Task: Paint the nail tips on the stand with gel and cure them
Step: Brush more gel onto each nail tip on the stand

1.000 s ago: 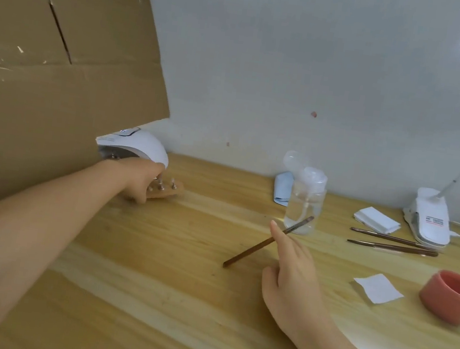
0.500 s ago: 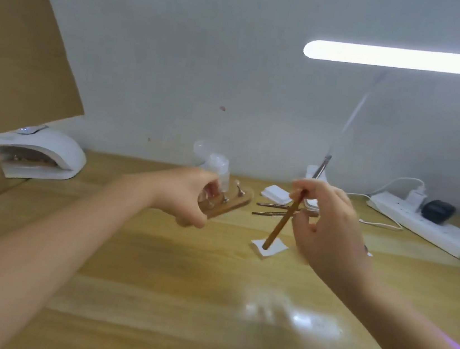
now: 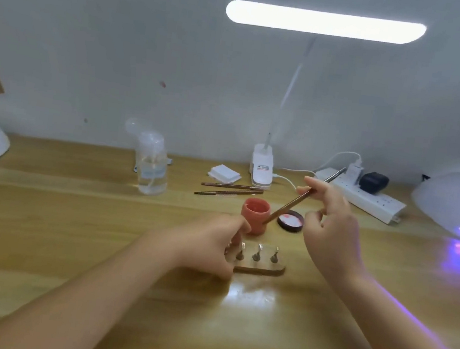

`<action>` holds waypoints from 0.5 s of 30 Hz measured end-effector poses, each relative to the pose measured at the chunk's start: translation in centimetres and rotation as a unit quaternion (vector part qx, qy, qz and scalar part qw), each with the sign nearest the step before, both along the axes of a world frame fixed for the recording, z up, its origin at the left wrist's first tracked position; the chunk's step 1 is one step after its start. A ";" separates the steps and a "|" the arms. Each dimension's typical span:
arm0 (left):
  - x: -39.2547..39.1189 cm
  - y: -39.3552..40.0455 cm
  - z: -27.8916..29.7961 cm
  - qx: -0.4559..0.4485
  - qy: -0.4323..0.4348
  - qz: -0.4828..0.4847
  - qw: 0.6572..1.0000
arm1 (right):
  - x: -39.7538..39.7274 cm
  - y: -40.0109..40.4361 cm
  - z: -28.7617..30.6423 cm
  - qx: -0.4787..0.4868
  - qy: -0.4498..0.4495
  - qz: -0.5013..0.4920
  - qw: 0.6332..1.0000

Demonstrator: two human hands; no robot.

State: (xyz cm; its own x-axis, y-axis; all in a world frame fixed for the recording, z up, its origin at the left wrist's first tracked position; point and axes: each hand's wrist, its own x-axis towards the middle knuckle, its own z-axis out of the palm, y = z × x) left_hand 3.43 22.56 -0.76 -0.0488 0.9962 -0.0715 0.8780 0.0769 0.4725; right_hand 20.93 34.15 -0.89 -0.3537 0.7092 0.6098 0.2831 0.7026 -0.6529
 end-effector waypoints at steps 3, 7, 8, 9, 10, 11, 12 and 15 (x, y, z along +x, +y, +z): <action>-0.2 -0.2 -0.3 0.011 -0.013 0.000 1.000 | 0.0 -0.4 0.5 -0.102 0.045 0.030 0.993; -0.8 -0.8 0.4 0.212 -0.051 0.039 0.975 | -0.3 -1.6 2.0 -0.220 0.109 0.089 0.965; -0.8 -1.0 0.7 0.266 -0.082 0.048 0.959 | -0.5 -2.1 2.2 -0.236 0.107 0.108 0.960; -0.8 -1.2 0.9 0.300 -0.118 0.050 0.945 | -0.7 -2.5 2.3 -0.251 0.101 0.128 0.954; -0.7 -1.4 1.1 0.316 -0.151 0.049 0.935 | -1.0 -3.0 2.3 -0.263 0.091 0.149 0.949; -0.6 -1.6 1.1 0.322 -0.176 0.046 0.929 | -1.2 -3.4 2.1 -0.273 0.081 0.172 0.943; -0.4 -1.7 1.1 0.325 -0.199 0.042 0.924 | -1.4 -3.8 1.9 -0.282 0.071 0.197 0.936; 0.7 -1.9 0.5 0.345 -0.265 0.043 0.899 | -1.7 -4.7 1.4 -0.311 0.058 0.273 0.909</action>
State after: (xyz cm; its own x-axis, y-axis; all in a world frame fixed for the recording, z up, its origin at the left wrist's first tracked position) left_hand 4.10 20.64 -0.30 -0.2695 0.8067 0.5260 0.5196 -0.3381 0.7847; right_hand 19.26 29.50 0.55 -0.7155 0.6671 0.2076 -0.0932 0.2034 -0.9747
